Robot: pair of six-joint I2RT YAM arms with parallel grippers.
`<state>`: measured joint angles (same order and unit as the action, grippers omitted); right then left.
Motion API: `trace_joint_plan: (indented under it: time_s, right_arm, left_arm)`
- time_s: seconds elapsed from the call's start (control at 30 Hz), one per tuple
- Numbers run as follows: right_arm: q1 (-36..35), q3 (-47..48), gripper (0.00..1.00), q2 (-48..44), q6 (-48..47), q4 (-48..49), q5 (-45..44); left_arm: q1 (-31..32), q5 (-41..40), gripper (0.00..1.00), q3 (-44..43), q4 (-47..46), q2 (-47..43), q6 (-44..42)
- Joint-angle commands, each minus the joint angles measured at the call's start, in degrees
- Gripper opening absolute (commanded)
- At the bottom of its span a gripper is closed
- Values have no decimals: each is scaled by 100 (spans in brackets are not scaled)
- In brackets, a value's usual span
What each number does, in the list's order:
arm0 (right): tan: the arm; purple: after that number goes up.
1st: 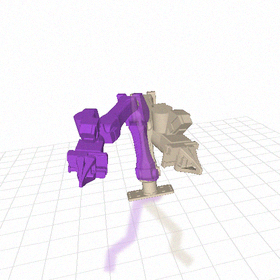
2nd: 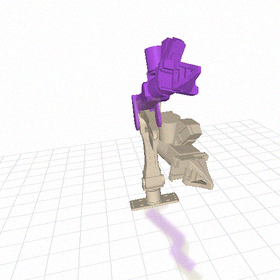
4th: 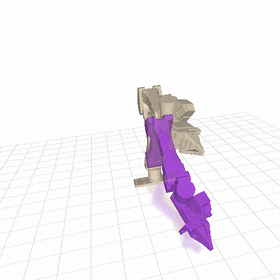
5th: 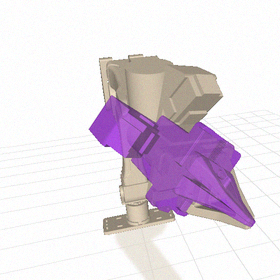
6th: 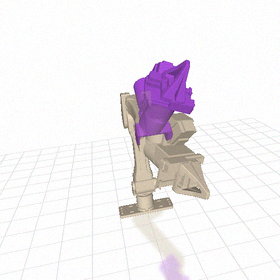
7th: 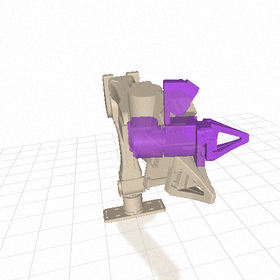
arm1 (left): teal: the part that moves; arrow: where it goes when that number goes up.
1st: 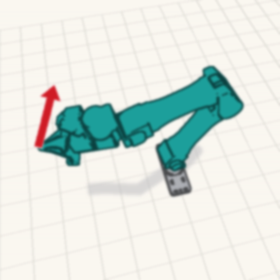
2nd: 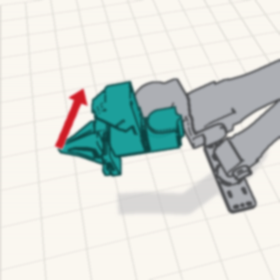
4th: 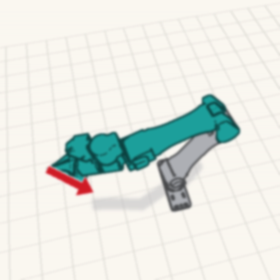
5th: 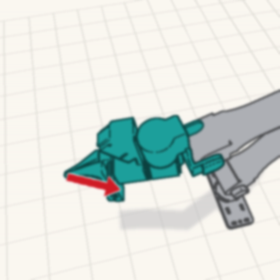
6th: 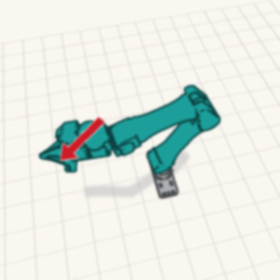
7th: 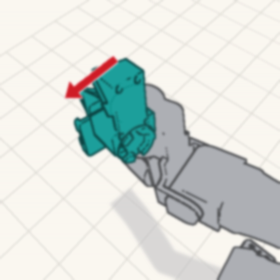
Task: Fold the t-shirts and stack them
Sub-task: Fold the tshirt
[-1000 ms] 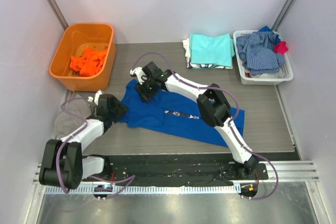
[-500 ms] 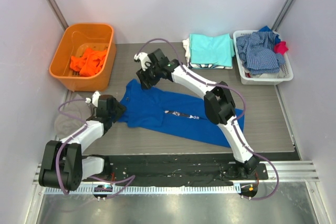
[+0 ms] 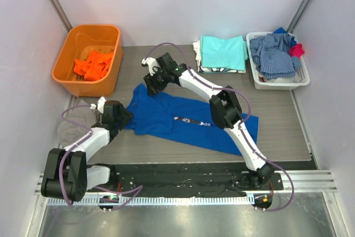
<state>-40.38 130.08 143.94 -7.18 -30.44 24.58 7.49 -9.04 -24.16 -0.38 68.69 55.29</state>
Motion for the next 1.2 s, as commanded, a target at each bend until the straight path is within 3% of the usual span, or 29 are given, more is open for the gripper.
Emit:
trace_joint_plan:
  time_s: [0.0,0.63,1.0,1.17]
  right_arm:
    - [-31,176,57,-129,32,90,363]
    - [-66,202,55,196,129,187,574]
    - [-66,211,1,240,164,257,504]
    - [-49,202,1,187,199,362,416]
  left_arm:
    - [7,-151,54,-18,-41,83,-9]
    - [-1,-177,54,-1,-58,136,-27]
    - [7,-204,54,17,-67,180,-71]
    - [7,-195,54,17,-76,189,-71]
